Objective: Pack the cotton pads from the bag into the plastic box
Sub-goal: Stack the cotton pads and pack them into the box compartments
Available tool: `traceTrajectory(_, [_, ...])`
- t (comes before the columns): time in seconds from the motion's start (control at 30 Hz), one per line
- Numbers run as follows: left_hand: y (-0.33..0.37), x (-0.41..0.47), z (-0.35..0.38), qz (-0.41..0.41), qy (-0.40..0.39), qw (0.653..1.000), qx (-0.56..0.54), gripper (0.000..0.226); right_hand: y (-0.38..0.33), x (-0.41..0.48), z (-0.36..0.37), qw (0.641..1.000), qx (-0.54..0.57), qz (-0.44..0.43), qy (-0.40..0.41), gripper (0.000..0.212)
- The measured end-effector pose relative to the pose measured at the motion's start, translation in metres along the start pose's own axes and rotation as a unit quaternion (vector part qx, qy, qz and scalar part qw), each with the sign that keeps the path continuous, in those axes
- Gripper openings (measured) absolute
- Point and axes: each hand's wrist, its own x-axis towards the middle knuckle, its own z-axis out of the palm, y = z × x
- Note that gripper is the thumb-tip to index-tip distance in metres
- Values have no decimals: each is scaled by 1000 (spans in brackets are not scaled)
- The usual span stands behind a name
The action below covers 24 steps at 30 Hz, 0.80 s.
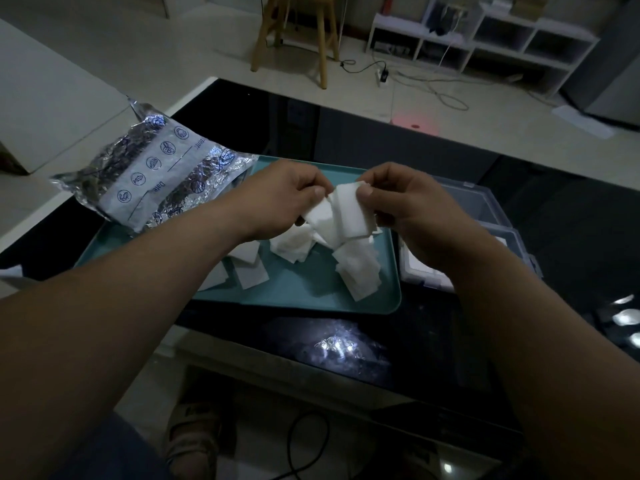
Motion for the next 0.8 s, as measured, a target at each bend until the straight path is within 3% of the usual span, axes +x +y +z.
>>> traceTrajectory(0.2, [9, -2, 4, -10, -28, 998, -46, 20, 6, 0, 12, 997, -67, 13, -39, 6])
traceTrajectory(0.37, [11, -2, 15, -78, 50, 980, -174, 16, 7, -1, 20, 996, -84, 19, 28, 5])
traceTrajectory(0.47, [19, -5, 32, -174, 50, 905, -385, 26, 5, 0, 23, 987, -101, -16, 122, 5])
traceTrajectory(0.6, [26, -8, 41, -180, 25, 847, -499, 28, 0, -4, 24, 980, -90, -62, 167, 16])
traceTrajectory(0.7, [23, -6, 31, -175, -35, 773, -609, 41, -1, -9, 18, 990, -86, -80, 75, 34])
traceTrajectory(0.8, [21, -9, 30, -200, -99, 748, -625, 33, 1, -18, 18, 987, -143, -68, -38, 51])
